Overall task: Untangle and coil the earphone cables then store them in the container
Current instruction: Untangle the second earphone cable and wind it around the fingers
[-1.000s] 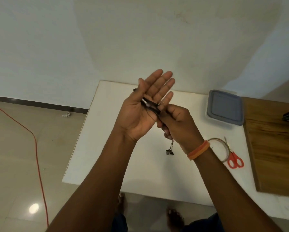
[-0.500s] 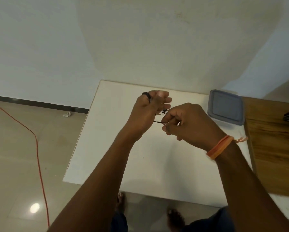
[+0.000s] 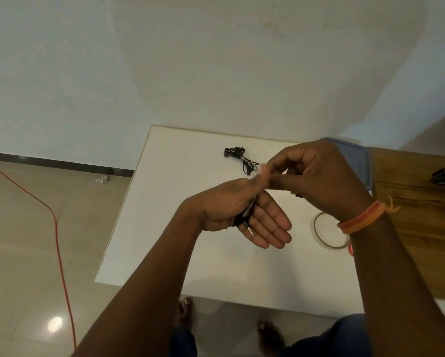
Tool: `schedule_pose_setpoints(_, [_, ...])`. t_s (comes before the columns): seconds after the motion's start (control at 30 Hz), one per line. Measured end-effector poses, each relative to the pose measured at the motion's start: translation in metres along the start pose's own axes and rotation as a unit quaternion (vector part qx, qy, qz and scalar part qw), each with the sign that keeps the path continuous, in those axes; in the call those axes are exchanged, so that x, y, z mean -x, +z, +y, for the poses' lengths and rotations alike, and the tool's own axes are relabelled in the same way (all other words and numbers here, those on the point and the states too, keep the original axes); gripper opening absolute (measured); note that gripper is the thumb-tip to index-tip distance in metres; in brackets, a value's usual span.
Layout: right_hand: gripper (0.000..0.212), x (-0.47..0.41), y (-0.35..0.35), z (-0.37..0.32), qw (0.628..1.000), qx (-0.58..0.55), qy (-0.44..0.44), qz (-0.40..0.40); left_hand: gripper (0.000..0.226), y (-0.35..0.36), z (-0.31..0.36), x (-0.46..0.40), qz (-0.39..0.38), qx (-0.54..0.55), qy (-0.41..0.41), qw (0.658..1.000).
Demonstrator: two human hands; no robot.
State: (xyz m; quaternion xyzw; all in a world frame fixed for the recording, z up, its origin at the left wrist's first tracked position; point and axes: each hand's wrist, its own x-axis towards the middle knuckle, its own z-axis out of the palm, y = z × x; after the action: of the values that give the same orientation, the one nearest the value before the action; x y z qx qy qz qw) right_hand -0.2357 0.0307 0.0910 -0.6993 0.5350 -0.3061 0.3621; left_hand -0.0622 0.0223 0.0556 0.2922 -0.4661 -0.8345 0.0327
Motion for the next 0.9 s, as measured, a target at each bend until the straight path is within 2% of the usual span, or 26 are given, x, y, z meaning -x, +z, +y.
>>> schedule_pose_setpoints(0.1, [0.019, 0.001, 0.004, 0.006, 0.991, -0.13, 0.017, -0.009, 0.07, 0.0, 0.001, 0.005, -0.034, 0.036, 0.038, 0.998])
schedule_pose_setpoints(0.23, [0.019, 0.001, 0.025, 0.01, 0.948, -0.308, 0.08, 0.001, 0.07, -0.002, 0.002, 0.007, -0.079, 0.12, 0.113, 0.983])
schedule_pose_setpoints(0.37, [0.017, 0.002, 0.034, 0.009, 0.933, -0.341, 0.113, -0.022, 0.063, -0.008, 0.001, 0.007, -0.093, 0.168, 0.185, 0.964])
schedule_pose_setpoints(0.47, [0.018, 0.003, 0.038, 0.008, 0.923, -0.362, 0.126, -0.026, 0.066, -0.011, 0.002, 0.01, -0.05, 0.196, 0.206, 0.957])
schedule_pose_setpoints(0.63, [0.015, 0.003, 0.053, 0.006, 0.926, -0.357, 0.118, 0.005, 0.073, -0.009, 0.006, 0.011, 0.081, 0.24, 0.2, 0.946])
schedule_pose_setpoints(0.8, [0.032, 0.003, 0.054, 0.006, 0.924, -0.36, 0.123, 0.019, 0.073, -0.007, 0.011, 0.008, 0.124, 0.235, 0.175, 0.948])
schedule_pose_setpoints(0.9, [0.031, -0.001, 0.051, 0.006, 0.94, -0.324, 0.097, 0.053, 0.074, -0.006, 0.012, 0.004, 0.183, 0.237, 0.172, 0.938])
